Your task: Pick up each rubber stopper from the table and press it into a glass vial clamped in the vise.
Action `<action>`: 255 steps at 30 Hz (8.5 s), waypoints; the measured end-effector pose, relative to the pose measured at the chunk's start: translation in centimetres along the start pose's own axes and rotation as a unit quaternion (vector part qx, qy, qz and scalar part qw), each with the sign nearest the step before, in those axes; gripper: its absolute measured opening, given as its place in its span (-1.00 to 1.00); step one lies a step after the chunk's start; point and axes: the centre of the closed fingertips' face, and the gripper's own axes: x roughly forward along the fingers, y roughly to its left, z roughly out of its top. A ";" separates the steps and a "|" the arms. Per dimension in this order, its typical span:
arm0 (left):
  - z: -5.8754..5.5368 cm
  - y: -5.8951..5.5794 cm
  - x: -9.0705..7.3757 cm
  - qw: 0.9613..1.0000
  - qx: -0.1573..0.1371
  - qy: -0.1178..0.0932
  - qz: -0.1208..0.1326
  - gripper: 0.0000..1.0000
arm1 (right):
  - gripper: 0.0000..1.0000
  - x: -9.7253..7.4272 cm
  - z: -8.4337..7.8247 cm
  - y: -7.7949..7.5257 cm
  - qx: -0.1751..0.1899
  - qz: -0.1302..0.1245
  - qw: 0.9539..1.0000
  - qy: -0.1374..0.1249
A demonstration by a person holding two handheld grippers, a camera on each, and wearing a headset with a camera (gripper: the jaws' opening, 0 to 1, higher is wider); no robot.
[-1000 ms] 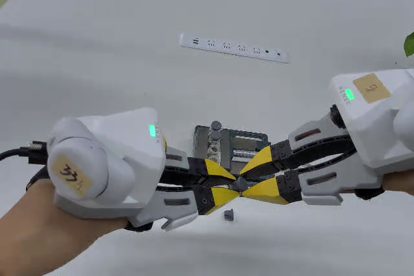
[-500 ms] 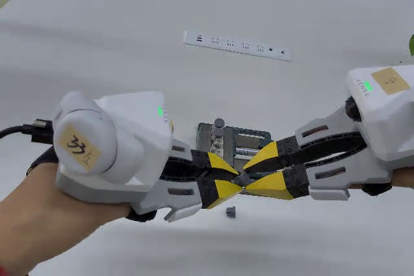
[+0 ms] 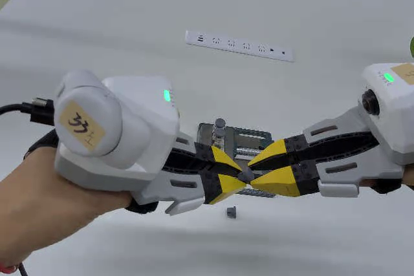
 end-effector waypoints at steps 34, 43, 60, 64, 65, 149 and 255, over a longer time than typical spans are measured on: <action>-2.1 1.6 -0.9 0.999 0.004 -0.039 0.037 -0.84 | -0.90 0.9 0.2 -1.6 -0.034 -0.033 0.996 0.070; -3.3 3.5 -2.5 0.996 -0.005 -0.052 0.072 -0.60 | -0.90 1.1 0.2 -4.0 -0.023 -0.061 0.994 0.087; -5.4 6.4 -4.6 0.989 -0.014 -0.084 0.120 0.18 | -0.89 2.0 -1.0 -9.5 0.010 -0.104 0.982 0.155; -5.8 6.9 -4.7 0.988 -0.020 -0.089 0.124 0.34 | -0.89 2.6 -1.5 -10.5 0.015 -0.106 0.978 0.177; -5.8 6.9 -4.7 0.988 -0.021 -0.090 0.123 0.36 | -0.89 2.7 -1.6 -10.6 0.016 -0.108 0.977 0.181; -6.9 6.8 -4.1 0.988 -0.027 -0.103 0.111 0.67 | -0.92 6.2 -7.7 -13.3 -0.005 -0.087 0.927 0.365; -6.6 6.8 -3.9 0.988 -0.032 -0.110 0.108 0.63 | -1.00 6.2 -7.6 -13.2 -0.020 -0.087 0.933 0.350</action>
